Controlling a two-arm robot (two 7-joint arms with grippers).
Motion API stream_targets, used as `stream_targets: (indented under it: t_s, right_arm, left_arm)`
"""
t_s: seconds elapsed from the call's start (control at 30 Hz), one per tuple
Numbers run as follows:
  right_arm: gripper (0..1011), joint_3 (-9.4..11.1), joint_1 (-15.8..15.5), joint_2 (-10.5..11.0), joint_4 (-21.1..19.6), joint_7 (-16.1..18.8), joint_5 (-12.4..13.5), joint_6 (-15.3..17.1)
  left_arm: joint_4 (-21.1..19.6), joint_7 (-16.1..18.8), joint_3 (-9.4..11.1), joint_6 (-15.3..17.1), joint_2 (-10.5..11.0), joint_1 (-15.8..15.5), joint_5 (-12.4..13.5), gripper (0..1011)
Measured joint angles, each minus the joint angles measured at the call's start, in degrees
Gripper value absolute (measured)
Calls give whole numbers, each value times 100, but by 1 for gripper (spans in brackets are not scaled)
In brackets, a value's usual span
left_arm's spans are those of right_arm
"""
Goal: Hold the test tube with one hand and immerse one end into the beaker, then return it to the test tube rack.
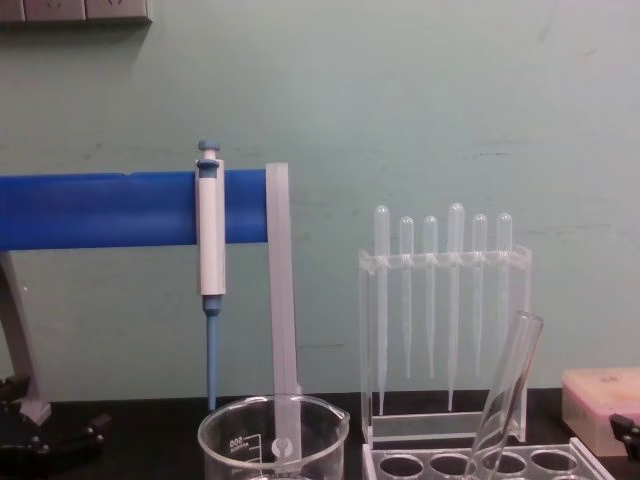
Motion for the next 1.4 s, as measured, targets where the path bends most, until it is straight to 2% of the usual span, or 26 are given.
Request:
stream_targets:
  t_s: [1.13, 1.33, 1.4]
  right_arm:
    - [1003, 27, -36, 17, -44, 4, -2, 0]
    - [1003, 316, -560, 280, -532, -84, 14, -94]
    - [1003, 471, -860, 409, -800, -127, 71, -158]
  left_arm:
    - [0, 0, 0, 0, 0, 0, 0, 1000]
    - [0, 0, 0, 0, 0, 0, 0, 1000]
    - [0, 0, 0, 0, 0, 0, 0, 1000]
